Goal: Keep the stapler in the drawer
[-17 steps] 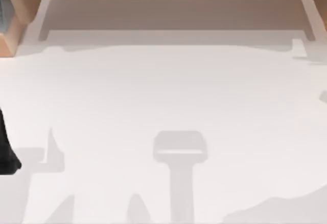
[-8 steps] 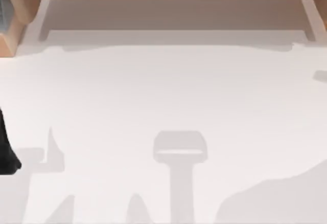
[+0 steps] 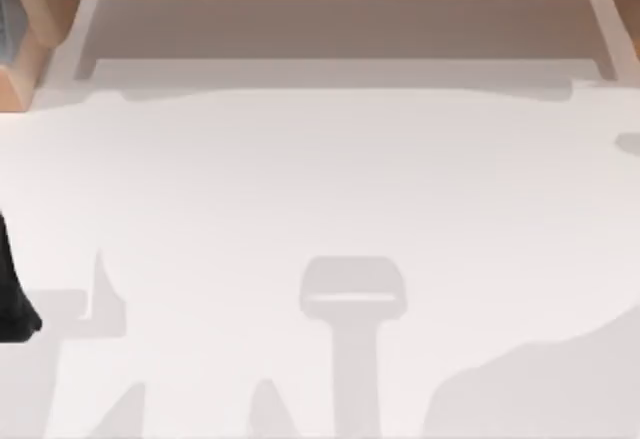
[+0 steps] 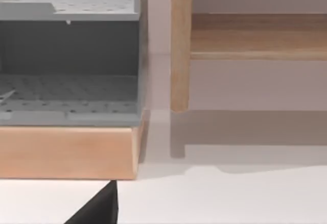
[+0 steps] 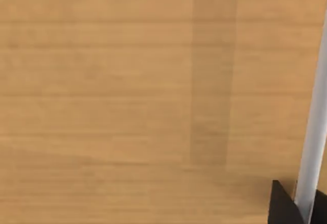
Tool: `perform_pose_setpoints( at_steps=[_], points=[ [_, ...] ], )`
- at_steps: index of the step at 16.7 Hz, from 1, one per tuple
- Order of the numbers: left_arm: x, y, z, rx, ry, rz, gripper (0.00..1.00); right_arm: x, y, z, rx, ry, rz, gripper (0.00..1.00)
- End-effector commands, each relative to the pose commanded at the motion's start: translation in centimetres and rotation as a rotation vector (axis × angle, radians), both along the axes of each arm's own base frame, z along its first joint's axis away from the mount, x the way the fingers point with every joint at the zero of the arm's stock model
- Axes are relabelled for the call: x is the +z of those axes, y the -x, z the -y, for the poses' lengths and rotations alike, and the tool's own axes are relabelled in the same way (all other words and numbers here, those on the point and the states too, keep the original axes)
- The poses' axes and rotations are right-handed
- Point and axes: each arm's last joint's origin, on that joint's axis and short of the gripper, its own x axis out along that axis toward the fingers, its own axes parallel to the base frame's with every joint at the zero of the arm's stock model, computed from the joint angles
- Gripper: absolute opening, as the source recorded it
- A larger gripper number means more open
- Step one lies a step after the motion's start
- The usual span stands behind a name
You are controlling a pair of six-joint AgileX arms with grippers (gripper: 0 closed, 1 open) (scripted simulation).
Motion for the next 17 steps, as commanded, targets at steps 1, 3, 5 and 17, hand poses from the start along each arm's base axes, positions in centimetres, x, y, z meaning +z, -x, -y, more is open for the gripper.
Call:
perform_pose_setpoints(
  at_steps=[1,3,5,17],
  points=[
    [0.0,0.0,0.0,0.0,0.0,0.0,1.0,0.0,0.0,0.0,0.0,0.0,0.0,0.23],
    [0.0,0.0,0.0,0.0,0.0,0.0,1.0,0.0,0.0,0.0,0.0,0.0,0.0,0.38],
    [0.0,0.0,0.0,0.0,0.0,0.0,1.0,0.0,0.0,0.0,0.0,0.0,0.0,0.53],
    [0.0,0.0,0.0,0.0,0.0,0.0,1.0,0.0,0.0,0.0,0.0,0.0,0.0,1.0]
  ],
)
